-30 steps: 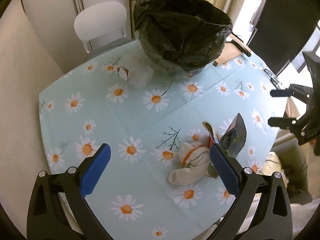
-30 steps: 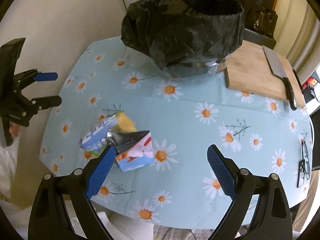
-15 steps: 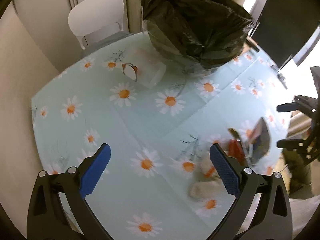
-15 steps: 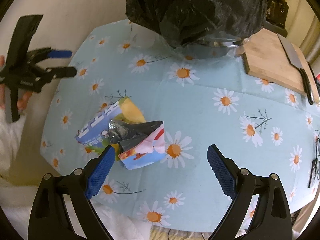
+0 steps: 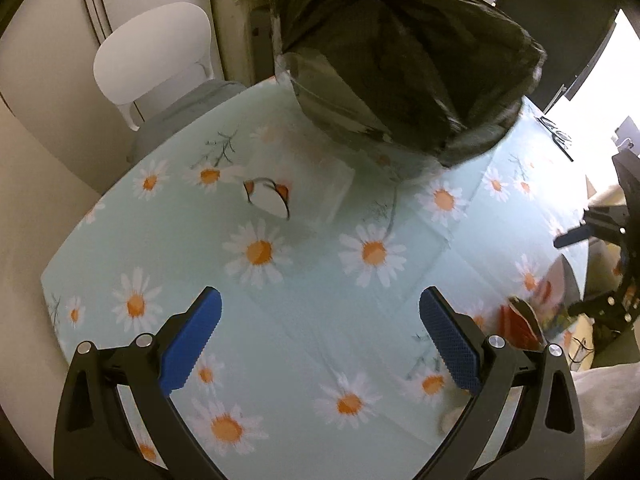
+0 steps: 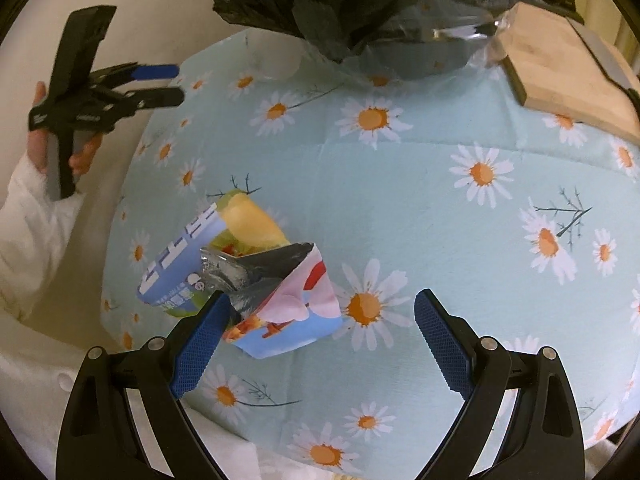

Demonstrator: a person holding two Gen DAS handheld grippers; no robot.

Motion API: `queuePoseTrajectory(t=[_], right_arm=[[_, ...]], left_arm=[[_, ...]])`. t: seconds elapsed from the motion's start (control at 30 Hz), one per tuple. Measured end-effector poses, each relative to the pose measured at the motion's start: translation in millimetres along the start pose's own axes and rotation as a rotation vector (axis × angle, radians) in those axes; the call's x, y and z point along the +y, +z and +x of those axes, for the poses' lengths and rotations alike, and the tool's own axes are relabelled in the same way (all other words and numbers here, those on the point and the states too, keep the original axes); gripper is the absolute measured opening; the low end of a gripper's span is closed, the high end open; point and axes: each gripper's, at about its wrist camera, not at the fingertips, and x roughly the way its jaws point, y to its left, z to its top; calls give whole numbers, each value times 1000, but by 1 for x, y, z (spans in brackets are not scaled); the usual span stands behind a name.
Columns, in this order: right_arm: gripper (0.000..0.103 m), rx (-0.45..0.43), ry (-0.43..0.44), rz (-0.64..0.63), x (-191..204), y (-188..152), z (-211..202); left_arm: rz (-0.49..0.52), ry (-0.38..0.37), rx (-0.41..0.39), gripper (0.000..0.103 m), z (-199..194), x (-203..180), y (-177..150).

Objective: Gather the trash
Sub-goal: 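Grasp the clear measuring cup with the left tool while the right tool grasps the printed paper carton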

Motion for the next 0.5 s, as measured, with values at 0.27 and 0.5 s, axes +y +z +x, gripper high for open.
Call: queuePoseTrajectory(t=[0.27,0.5], right_arm=[[89,44,50,14,-2,9,15],[89,73,66,26,-6,15,26]], left_arm=[[27,-91,-9,97,31,18,21],[85,-137,30,97,59,24,36]])
